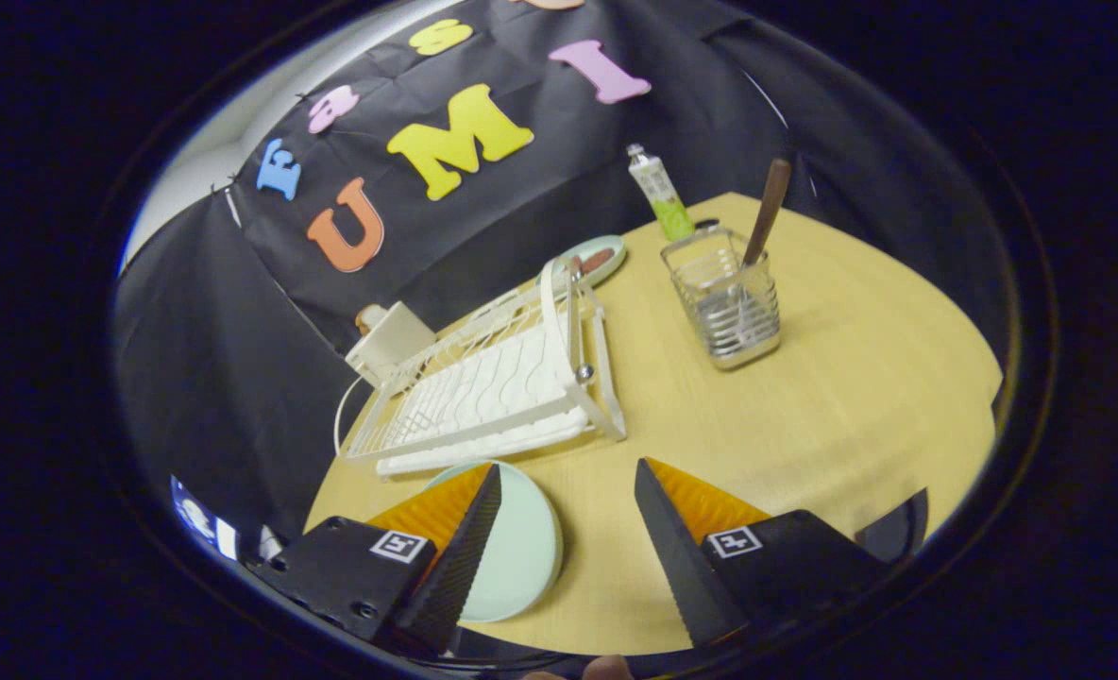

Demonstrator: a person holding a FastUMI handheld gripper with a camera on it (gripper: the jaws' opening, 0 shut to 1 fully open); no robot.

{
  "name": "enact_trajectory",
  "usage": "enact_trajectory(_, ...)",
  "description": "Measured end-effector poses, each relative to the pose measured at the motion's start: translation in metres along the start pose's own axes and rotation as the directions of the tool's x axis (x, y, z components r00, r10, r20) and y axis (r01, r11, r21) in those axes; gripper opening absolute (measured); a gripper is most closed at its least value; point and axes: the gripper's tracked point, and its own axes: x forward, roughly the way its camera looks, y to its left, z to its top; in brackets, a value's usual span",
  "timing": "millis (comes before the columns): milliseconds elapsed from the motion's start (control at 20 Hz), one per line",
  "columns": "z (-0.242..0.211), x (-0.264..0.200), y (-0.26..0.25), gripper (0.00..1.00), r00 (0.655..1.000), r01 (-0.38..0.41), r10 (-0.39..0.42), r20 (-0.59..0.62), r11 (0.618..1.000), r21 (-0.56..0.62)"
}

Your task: Take the plate from the dish rack, then take the spoon from the basket and place it into the plate.

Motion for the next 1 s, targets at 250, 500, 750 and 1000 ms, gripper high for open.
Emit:
enact_trajectory(250, 0.048, -0.036, -0.047, 1.00, 0.936, 0.215, -0.150, 0.318, 0.959, -0.182)
enact_trajectory(500, 0.077, -0.040, -0.084, 1.00, 0.886, 0.301, -0.189, 0.423, 0.929, -0.215)
enact_trajectory(750, 0.115, -0.004, -0.124, 1.00, 0.883, 0.297, -0.183, 0.433, 0.931, -0.213)
enact_trajectory(1000, 0.140, 0.032, -0.147, 0.96, 0.899, 0.271, -0.167, 0.405, 0.938, -0.215)
